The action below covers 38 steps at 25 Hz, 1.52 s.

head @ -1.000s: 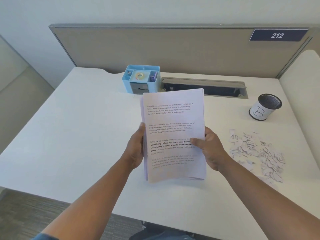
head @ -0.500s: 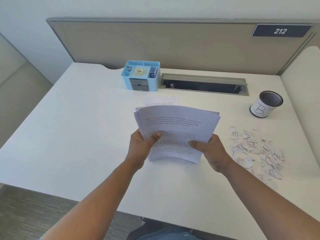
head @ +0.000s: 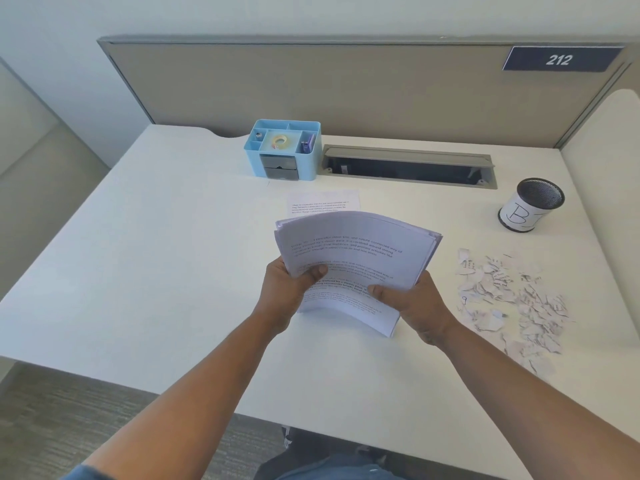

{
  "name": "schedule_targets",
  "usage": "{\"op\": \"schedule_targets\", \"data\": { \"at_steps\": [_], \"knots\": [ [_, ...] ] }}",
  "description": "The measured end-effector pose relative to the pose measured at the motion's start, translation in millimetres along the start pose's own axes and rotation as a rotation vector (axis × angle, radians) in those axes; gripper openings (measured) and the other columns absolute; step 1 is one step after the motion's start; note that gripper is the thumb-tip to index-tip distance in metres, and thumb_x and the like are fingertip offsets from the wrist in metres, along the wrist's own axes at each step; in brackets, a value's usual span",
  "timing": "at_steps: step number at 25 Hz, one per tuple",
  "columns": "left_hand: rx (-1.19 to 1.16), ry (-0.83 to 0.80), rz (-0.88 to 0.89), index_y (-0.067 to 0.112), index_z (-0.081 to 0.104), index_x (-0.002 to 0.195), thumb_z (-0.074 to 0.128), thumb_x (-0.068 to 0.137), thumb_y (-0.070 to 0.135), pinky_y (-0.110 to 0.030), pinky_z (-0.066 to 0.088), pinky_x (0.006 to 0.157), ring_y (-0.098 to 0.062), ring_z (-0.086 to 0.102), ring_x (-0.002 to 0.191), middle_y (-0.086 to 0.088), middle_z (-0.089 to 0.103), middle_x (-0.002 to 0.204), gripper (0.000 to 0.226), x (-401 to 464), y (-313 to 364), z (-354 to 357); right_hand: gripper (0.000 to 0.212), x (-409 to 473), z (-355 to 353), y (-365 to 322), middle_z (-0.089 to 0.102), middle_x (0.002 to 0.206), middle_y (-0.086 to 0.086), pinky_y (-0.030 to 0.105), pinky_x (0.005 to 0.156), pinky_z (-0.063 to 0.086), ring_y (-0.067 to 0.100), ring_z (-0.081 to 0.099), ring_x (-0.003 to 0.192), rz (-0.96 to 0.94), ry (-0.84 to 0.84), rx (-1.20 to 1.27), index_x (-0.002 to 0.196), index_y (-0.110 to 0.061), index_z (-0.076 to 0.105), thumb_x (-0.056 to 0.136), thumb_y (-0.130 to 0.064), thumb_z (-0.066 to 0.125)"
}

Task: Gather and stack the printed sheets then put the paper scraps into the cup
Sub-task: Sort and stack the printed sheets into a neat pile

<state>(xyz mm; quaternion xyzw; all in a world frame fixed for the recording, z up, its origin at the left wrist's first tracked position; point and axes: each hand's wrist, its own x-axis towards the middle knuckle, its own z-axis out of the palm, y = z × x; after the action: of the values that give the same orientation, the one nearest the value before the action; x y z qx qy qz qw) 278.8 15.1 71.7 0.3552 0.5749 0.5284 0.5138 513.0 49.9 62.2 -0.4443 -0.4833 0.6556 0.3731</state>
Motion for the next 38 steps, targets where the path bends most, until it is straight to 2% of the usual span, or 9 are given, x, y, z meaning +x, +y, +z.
{"op": "schedule_targets", "data": {
  "at_steps": [5,10,14,16,23,27,32,38],
  "knots": [
    [0.001,-0.016,-0.022,0.009,0.074,0.113,0.081,0.083,0.003,-0.045,0.059,0.094,-0.031,0.073,0.106,-0.01,0.078,0.113,0.031,-4.1,-6.8,-2.2,0.029,-0.7,-6.4,0.6,0.079,0.107,0.0,0.049,0.098,0.057,0.023,0.074,0.102,-0.008,0.044,-0.042,0.101,-0.023,0.077,0.085,0.002,0.078],
    [0.045,-0.027,-0.045,0.01,0.076,0.11,0.083,0.08,-0.001,-0.046,0.058,0.096,-0.031,0.073,0.105,-0.009,0.078,0.112,0.033,-5.4,-12.7,-1.9,0.038,-6.7,-13.4,13.1,0.077,0.117,-0.001,0.054,0.105,0.052,0.024,0.07,0.114,-0.004,-0.013,-0.089,0.11,-0.029,0.074,0.088,0.001,0.076],
    [0.051,-0.025,-0.059,0.009,0.076,0.11,0.083,0.08,-0.001,-0.042,0.058,0.094,-0.027,0.074,0.103,-0.009,0.078,0.111,0.033,-8.5,-16.1,-2.3,0.048,-9.0,-12.8,14.0,0.076,0.116,-0.004,0.053,0.106,0.051,0.023,0.069,0.115,-0.005,-0.033,-0.093,0.104,-0.045,0.076,0.089,0.001,0.075],
    [0.058,-0.037,-0.062,0.009,0.075,0.112,0.082,0.082,0.0,-0.041,0.058,0.094,-0.027,0.073,0.104,-0.008,0.078,0.112,0.033,-9.8,-17.7,-2.7,0.049,-9.8,-13.1,15.8,0.076,0.116,-0.004,0.053,0.106,0.051,0.023,0.069,0.115,0.003,-0.034,-0.101,0.103,-0.048,0.076,0.09,0.0,0.075],
    [0.126,-0.039,-0.109,0.016,0.076,0.111,0.077,0.09,0.003,-0.04,0.056,0.098,-0.022,0.074,0.105,-0.001,0.079,0.111,0.026,-11.6,-23.3,-2.1,0.031,-4.8,-18.4,15.6,0.077,0.114,-0.004,0.052,0.105,0.052,0.021,0.07,0.112,0.034,-0.02,-0.141,0.109,-0.033,0.076,0.09,-0.008,0.077],
    [0.144,-0.029,-0.147,0.011,0.076,0.11,0.076,0.089,0.002,-0.045,0.059,0.095,-0.027,0.075,0.102,-0.005,0.08,0.107,0.022,-9.3,-17.6,-5.4,0.024,2.3,-17.2,5.8,0.079,0.11,-0.003,0.046,0.1,0.056,0.024,0.073,0.109,0.062,-0.045,-0.163,0.109,-0.022,0.076,0.091,-0.008,0.076],
    [0.07,-0.133,-0.179,0.002,0.071,0.119,0.076,0.088,0.0,-0.046,0.06,0.091,-0.037,0.073,0.107,-0.016,0.076,0.116,0.032,-1.4,2.8,-29.9,0.028,17.5,-1.3,-6.7,0.077,0.112,0.01,0.046,0.093,0.059,0.033,0.073,0.106,0.117,-0.063,0.013,0.117,-0.005,0.072,0.089,0.001,0.073],
    [-0.173,-0.291,-0.383,0.006,0.059,0.137,0.067,0.095,0.003,-0.055,0.053,0.103,-0.042,0.063,0.124,-0.022,0.065,0.136,0.043,27.0,1.6,-75.6,0.037,45.4,28.3,-5.1,0.075,0.119,0.015,0.048,0.092,0.059,0.037,0.071,0.109,0.234,-0.086,0.123,0.123,-0.003,0.069,0.087,0.004,0.072]
  ]
}}
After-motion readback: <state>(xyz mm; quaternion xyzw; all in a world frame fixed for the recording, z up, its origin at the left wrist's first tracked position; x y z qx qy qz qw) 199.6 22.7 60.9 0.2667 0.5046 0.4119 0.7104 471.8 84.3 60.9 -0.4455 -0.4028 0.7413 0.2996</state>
